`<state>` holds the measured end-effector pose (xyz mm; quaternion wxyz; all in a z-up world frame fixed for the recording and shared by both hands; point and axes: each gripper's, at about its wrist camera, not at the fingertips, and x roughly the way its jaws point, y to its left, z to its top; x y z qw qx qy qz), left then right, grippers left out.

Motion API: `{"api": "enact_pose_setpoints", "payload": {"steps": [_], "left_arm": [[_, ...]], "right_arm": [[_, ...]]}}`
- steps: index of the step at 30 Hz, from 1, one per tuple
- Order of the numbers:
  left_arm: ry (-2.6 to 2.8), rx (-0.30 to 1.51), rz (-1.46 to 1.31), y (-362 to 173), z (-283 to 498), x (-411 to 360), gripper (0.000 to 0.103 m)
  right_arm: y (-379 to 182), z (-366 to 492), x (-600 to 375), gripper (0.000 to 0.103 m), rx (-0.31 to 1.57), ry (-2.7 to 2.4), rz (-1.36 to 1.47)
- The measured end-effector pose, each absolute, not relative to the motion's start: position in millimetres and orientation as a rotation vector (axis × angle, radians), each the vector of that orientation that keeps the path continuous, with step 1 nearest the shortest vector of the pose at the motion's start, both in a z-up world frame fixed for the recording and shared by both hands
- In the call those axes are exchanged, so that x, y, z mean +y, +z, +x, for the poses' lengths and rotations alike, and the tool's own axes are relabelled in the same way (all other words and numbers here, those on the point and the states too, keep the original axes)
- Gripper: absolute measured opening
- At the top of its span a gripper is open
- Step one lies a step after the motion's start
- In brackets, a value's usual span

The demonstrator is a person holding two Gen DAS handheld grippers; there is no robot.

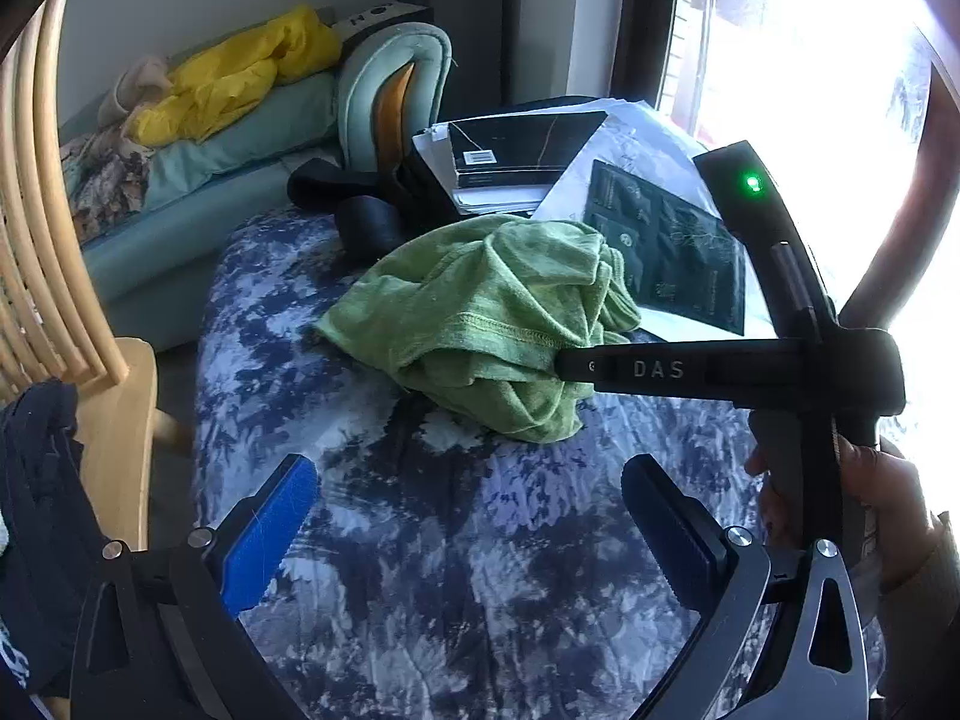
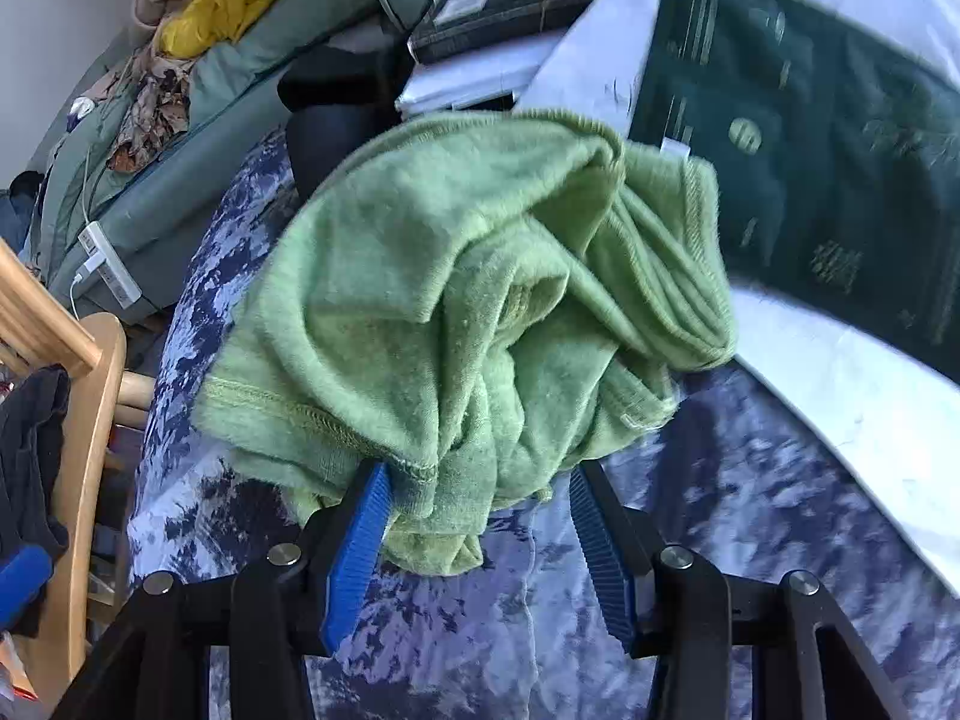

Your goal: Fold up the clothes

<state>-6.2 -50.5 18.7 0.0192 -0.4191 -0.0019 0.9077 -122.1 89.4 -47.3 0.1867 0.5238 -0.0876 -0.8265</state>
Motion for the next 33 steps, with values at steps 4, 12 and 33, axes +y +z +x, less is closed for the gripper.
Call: {"api": "enact_pose_setpoints", "payload": {"steps": [4, 12, 33], "left_arm": [[2.808, -0.012, -1.307, 18, -7, -50, 0.103], [2.786, -0.069, -1.353, 13, -10, -53, 0.103], [2.775, -0.102, -1.294, 17, -8, -54, 0.103]], "right_arm": [[-47, -124, 89, 0.048, -0.300, -2.316, 1.466], [-27, -111, 92, 0.047, -0.394, -2.238, 1.398], [-20, -109, 92, 0.007, -0.530, -2.246, 1.337]]}}
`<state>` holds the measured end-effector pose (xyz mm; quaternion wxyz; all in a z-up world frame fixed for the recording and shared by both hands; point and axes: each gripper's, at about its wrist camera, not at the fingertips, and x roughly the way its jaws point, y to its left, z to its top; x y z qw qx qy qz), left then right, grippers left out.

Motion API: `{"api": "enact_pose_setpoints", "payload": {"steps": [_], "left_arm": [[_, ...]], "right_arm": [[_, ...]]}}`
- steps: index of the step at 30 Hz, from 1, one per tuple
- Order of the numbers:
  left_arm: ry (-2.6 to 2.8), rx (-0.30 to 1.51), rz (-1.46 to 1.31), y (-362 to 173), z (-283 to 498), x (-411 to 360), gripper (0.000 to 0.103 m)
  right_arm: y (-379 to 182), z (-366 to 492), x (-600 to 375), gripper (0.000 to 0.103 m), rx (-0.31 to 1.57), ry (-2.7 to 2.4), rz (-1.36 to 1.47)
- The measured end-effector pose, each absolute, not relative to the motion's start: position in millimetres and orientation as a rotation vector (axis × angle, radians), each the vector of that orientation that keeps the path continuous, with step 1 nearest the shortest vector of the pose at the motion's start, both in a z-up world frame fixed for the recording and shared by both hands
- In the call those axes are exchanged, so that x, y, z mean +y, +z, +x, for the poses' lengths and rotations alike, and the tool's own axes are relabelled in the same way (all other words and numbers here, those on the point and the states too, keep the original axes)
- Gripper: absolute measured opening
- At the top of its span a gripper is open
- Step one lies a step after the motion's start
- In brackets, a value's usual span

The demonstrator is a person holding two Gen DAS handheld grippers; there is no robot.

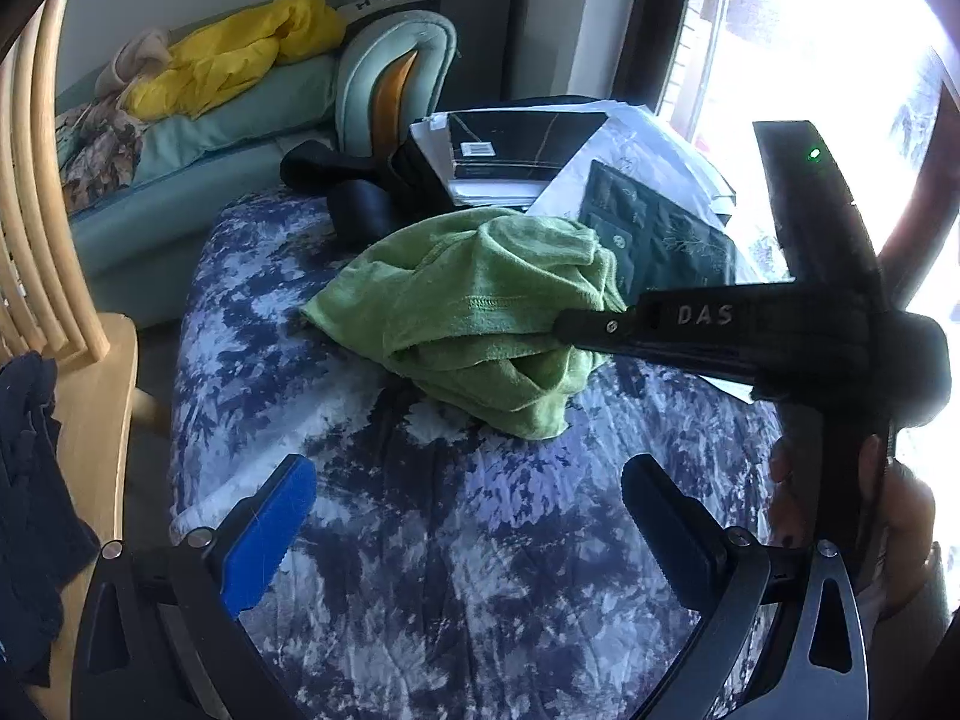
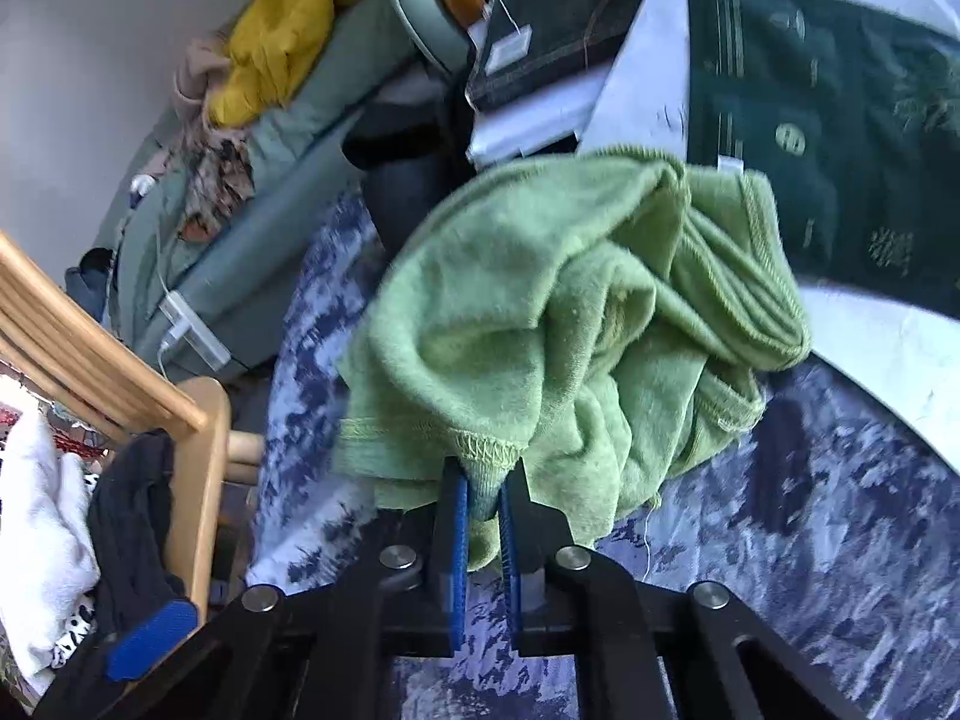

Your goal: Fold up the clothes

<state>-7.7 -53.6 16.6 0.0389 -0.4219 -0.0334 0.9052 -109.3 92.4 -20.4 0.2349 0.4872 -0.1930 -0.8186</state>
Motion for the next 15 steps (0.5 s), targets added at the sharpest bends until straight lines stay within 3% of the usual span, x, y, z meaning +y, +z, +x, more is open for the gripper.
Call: {"api": "enact_pose_setpoints", "payload": {"steps": [5, 8, 13, 15], "left_arm": [[2.813, 0.062, -1.114, 22, 1, -40, 0.103], [2.738, 0.038, -0.998, 26, 2, -37, 0.103], [2.645, 0.176, -0.974, 13, -14, -24, 0.103], [2.613, 0.227, -1.020, 3, -20, -19, 0.095]], "right_arm": [[8, -87, 105, 0.006, -0.494, -2.313, 1.256], [23, -70, 115, 0.005, -0.478, -2.334, 1.225], [41, -34, 143, 0.005, -0.433, -2.391, 1.204], [42, -25, 156, 0.005, -0.436, -2.405, 1.210]]}}
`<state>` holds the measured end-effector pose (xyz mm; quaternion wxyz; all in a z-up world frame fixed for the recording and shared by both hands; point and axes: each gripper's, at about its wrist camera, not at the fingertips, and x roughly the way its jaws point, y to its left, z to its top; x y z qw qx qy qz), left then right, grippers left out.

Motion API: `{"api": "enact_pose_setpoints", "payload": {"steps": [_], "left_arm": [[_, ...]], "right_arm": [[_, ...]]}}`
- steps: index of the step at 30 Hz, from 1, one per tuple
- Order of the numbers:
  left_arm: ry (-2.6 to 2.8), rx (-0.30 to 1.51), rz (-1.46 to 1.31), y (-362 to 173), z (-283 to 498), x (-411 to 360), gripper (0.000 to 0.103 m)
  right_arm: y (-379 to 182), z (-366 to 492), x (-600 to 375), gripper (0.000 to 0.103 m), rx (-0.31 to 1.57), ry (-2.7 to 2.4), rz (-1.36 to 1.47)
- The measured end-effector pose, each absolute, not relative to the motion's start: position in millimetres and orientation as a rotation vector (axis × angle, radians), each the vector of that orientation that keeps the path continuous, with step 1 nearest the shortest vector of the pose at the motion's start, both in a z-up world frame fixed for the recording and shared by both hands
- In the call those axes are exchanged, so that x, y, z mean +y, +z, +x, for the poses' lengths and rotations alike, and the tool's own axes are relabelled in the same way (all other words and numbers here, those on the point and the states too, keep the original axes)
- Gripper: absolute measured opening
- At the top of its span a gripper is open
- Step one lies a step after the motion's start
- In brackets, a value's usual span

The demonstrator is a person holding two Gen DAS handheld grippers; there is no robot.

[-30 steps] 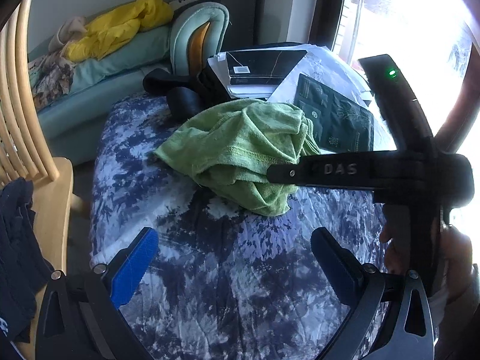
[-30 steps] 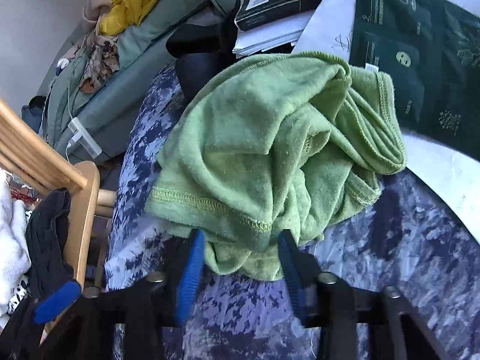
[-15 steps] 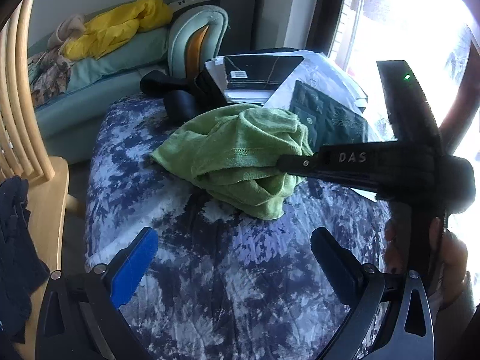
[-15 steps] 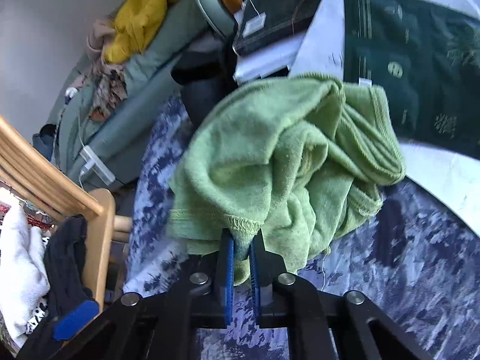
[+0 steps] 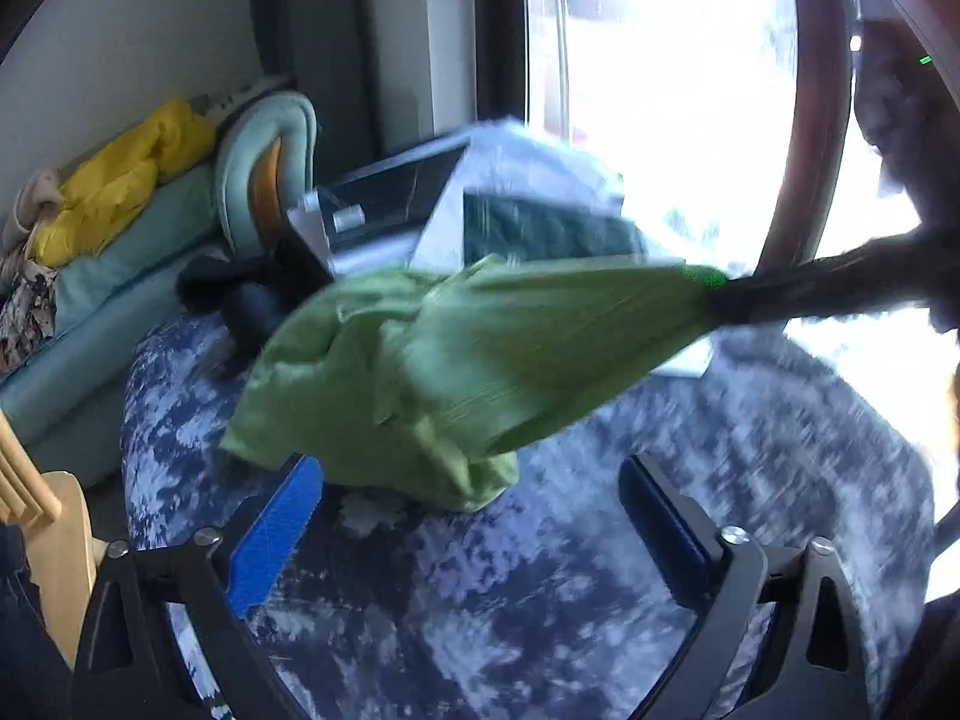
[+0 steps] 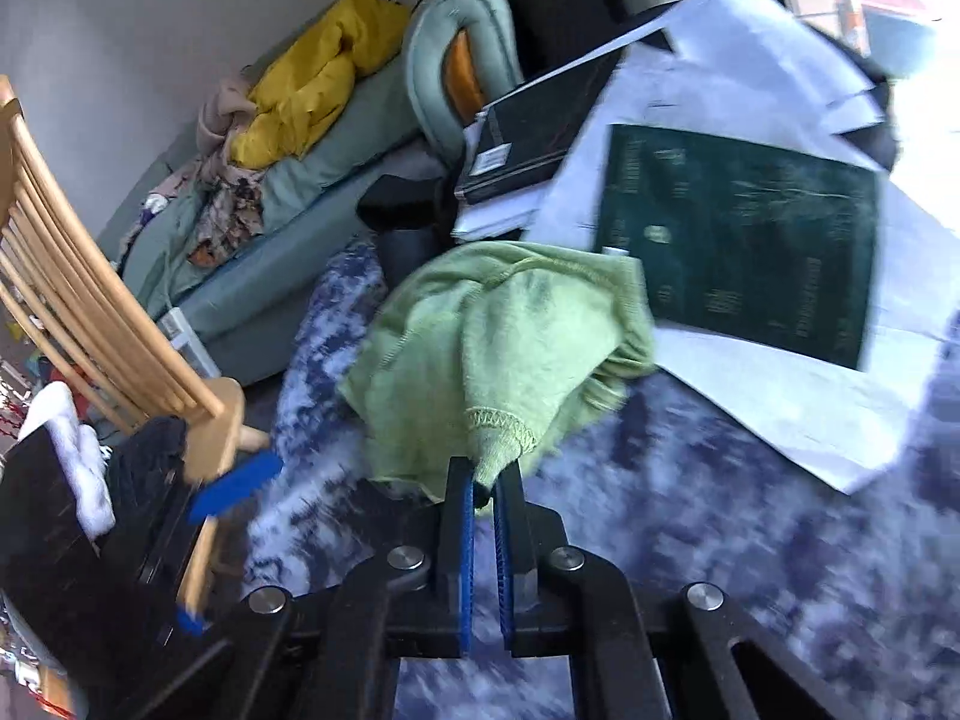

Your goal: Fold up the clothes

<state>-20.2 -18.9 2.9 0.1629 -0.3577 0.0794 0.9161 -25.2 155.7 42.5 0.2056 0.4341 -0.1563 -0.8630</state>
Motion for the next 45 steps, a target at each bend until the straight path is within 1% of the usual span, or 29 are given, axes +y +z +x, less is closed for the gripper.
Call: {"api": "enact_pose_setpoints", "payload": {"steps": [2, 6, 11, 14, 15, 16, 17, 18, 19, 20, 21, 22, 23, 24, 26, 30, 31, 35, 38, 42, 45], "left_arm": [[2.573, 0.229, -1.050, -5, -22, -15, 0.088], [2.546, 0.270, -1.047, -15, -17, -2, 0.088], [2.544, 0.297, -1.036, -23, -15, 14, 0.088], [2.569, 0.345, -1.035, -28, -13, 20, 0.088], [2.582, 0.355, -1.030, -29, -12, 21, 0.085], [2.595, 0.359, -1.025, -29, -10, 21, 0.081], [2.613, 0.364, -1.033, -30, -12, 23, 0.067], [2.614, 0.360, -1.053, -32, -14, 24, 0.050], [2.607, 0.348, -1.085, -34, -19, 25, 0.041], [2.603, 0.340, -1.135, -38, -24, 27, 0.029], [2.599, 0.332, -1.167, -40, -28, 27, 0.021], [2.601, 0.315, -1.192, -41, -31, 26, 0.017], [2.605, 0.297, -1.216, -42, -33, 25, 0.006], [2.611, 0.270, -1.226, -41, -32, 23, 0.002], [2.636, 0.195, -1.217, -32, -27, 13, 0.002], [2.677, 0.098, -1.176, -3, -10, -6, 0.002], [2.694, 0.093, -1.165, 8, -5, -12, 0.002], [2.733, 0.056, -1.161, 50, 18, -35, 0.001], [2.727, 0.061, -1.183, 77, 40, -46, 0.001], [2.647, 0.082, -1.203, 95, 74, -46, 0.001], [2.583, 0.145, -1.195, 107, 103, -34, 0.001]], "right_arm": [[44, -17, 172, 0.005, -0.475, -2.404, 1.209], [55, -4, 192, 0.005, -0.522, -2.414, 1.171], [79, 14, 198, 0.005, -0.516, -2.441, 1.121], [91, 22, 203, 0.005, -0.523, -2.449, 1.090], [94, 24, 206, 0.005, -0.532, -2.447, 1.085], [96, 26, 208, 0.005, -0.545, -2.446, 1.079], [98, 28, 210, 0.005, -0.550, -2.447, 1.075], [100, 30, 211, 0.005, -0.544, -2.453, 1.071], [102, 32, 212, 0.005, -0.534, -2.463, 1.066], [103, 34, 213, 0.005, -0.526, -2.467, 1.065], [103, 35, 214, 0.005, -0.524, -2.469, 1.066], [103, 37, 216, 0.005, -0.533, -2.467, 1.067], [102, 39, 218, 0.005, -0.539, -2.468, 1.070], [102, 41, 221, 0.005, -0.536, -2.482, 1.074], [100, 46, 228, 0.005, -0.525, -2.513, 1.084], [96, 59, 248, 0.003, -0.577, -2.539, 1.103], [97, 64, 254, 0.000, -0.588, -2.552, 1.098], [107, 86, 279, 0.000, -0.648, -2.595, 1.075], [104, 97, 286, 0.001, -0.641, -2.592, 1.143], [86, 110, 265, 0.002, -0.498, -2.543, 1.239], [71, 117, 228, 0.005, -0.374, -2.450, 1.253]]}}
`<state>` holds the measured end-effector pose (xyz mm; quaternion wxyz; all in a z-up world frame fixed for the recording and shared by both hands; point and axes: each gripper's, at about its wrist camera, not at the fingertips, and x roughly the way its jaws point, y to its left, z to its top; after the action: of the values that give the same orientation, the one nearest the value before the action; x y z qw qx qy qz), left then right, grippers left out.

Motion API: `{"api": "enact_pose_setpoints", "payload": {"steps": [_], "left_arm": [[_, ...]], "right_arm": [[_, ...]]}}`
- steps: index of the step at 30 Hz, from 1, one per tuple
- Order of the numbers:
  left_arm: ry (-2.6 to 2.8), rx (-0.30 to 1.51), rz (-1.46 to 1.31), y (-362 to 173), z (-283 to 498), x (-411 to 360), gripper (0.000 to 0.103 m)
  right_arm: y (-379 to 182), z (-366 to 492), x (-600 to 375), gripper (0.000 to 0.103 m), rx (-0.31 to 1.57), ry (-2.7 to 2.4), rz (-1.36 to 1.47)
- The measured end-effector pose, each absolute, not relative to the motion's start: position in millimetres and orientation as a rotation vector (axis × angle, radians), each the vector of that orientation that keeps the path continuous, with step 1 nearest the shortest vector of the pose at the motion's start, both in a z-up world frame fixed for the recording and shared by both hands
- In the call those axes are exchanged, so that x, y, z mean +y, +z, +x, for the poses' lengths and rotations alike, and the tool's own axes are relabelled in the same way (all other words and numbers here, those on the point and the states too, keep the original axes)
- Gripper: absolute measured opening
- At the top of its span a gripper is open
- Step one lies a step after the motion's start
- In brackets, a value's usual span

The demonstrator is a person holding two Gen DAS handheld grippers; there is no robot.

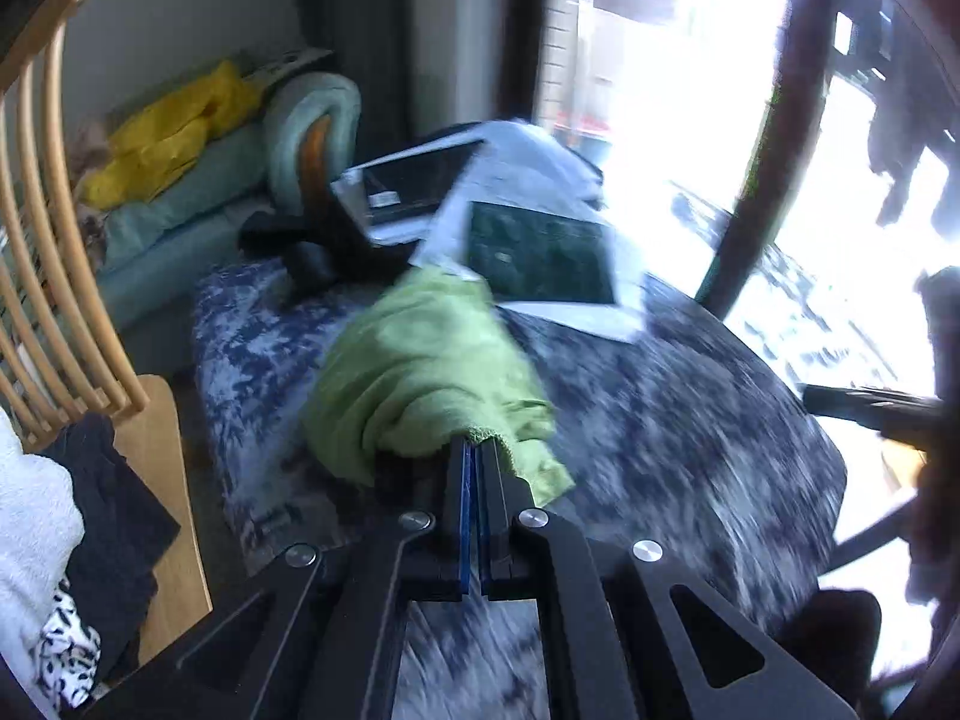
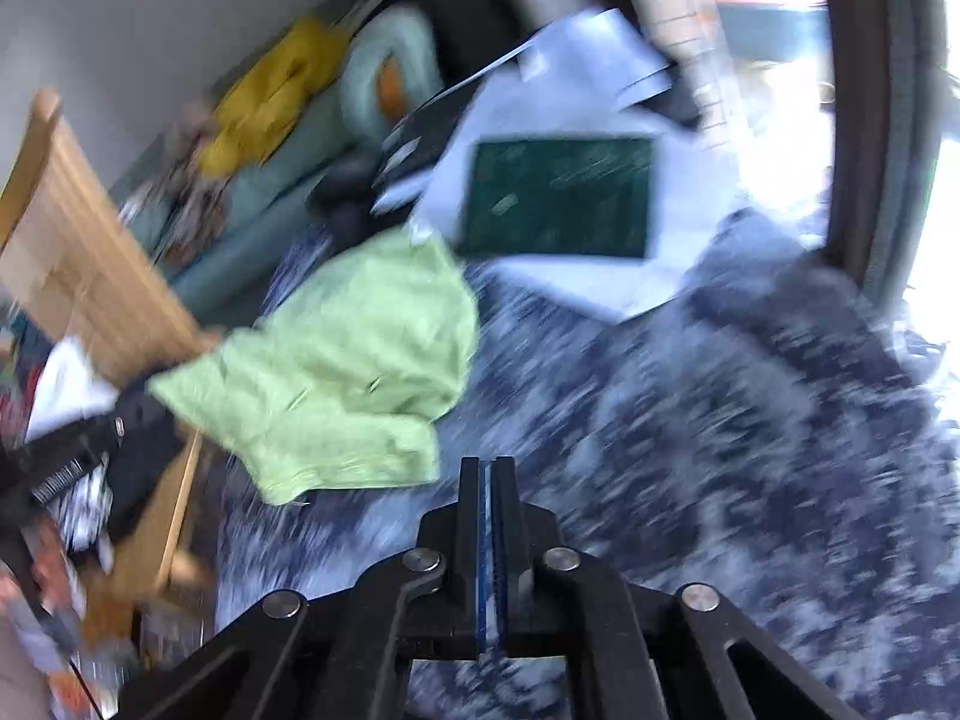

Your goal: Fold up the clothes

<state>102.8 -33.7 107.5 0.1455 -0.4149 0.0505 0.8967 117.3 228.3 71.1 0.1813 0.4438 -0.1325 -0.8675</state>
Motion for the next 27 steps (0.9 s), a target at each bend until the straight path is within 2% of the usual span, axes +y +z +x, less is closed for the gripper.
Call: {"api": "enact_pose_setpoints", "payload": {"steps": [3, 5, 7, 12, 15, 16, 18, 19, 20, 22, 27], "left_arm": [[2.526, 0.235, -1.207, 115, 130, -19, 0.001], [2.492, 0.273, -1.220, 118, 146, -13, 0.001], [2.476, 0.282, -1.219, 122, 157, -10, 0.001], [2.458, 0.235, -1.206, 129, 168, -12, 0.001], [2.468, 0.213, -1.190, 133, 169, -13, 0.001], [2.469, 0.198, -1.187, 134, 168, -15, 0.001], [2.471, 0.170, -1.177, 135, 169, -20, 0.001], [2.476, 0.166, -1.174, 136, 169, -22, 0.001], [2.475, 0.158, -1.177, 135, 169, -26, 0.001], [2.486, 0.135, -1.187, 131, 167, -33, 0.001], [2.496, 0.085, -1.236, 111, 159, -45, 0.001]], "right_arm": [[58, 128, 186, 0.020, -0.231, -2.368, 1.236], [50, 140, 157, 0.046, -0.138, -2.326, 1.190], [47, 154, 133, 0.048, -0.065, -2.306, 1.131], [43, 169, 89, 0.065, -0.014, -2.270, 1.076], [42, 166, 73, 0.065, 0.007, -2.266, 1.096], [42, 165, 70, 0.063, -0.004, -2.268, 1.096], [40, 161, 69, 0.049, -0.016, -2.298, 1.116], [39, 159, 69, 0.019, -0.021, -2.319, 1.132], [37, 156, 72, 0.004, -0.045, -2.332, 1.154], [37, 147, 89, 0.003, -0.166, -2.357, 1.188], [70, 145, 122, 0.002, -0.281, -2.455, 1.096]]}}
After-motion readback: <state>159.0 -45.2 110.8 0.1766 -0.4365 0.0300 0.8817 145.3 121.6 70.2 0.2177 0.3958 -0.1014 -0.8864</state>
